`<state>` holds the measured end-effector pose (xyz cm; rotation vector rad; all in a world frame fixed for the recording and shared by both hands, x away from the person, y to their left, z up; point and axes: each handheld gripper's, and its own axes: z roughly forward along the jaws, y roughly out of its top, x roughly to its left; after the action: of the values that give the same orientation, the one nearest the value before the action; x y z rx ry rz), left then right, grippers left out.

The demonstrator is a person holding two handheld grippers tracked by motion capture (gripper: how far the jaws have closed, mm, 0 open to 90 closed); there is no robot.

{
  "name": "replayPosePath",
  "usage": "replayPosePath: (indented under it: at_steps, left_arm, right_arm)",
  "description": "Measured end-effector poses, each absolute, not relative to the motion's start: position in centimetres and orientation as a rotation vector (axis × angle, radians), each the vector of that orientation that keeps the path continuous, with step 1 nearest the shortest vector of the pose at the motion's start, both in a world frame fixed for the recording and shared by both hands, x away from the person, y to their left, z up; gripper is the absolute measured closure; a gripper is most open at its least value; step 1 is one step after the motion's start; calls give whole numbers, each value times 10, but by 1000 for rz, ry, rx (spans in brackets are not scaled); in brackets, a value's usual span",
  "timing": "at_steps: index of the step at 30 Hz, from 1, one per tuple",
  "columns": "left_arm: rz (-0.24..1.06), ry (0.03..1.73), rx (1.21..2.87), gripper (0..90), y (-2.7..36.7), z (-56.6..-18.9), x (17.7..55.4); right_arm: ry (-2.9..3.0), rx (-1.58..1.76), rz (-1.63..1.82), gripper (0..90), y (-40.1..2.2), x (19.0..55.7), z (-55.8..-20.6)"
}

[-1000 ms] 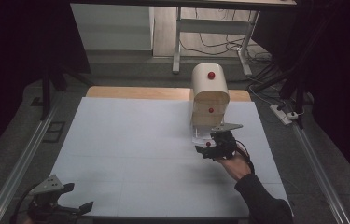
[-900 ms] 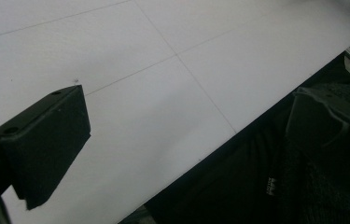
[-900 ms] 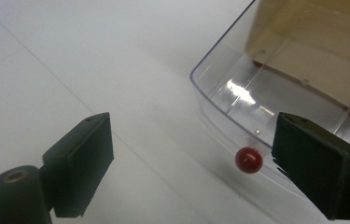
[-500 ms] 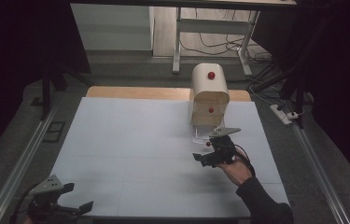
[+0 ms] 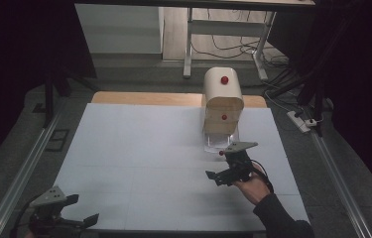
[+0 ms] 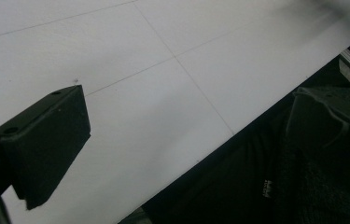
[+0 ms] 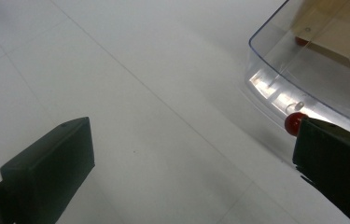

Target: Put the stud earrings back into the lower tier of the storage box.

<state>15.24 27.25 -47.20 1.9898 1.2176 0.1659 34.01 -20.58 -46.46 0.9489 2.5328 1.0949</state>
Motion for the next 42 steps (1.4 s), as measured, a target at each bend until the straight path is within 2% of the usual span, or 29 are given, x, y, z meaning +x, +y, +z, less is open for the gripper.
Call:
replayPosePath:
  at_steps: [21, 42]
  left_arm:
    - [167, 1207, 1994, 0, 272, -472, 152]
    - [170, 1203, 1998, 0, 271, -472, 152]
  right_arm:
    - [2559, 941, 1033, 0, -217, 313, -467]
    - [2486, 1062, 1059, 0, -259, 282, -457]
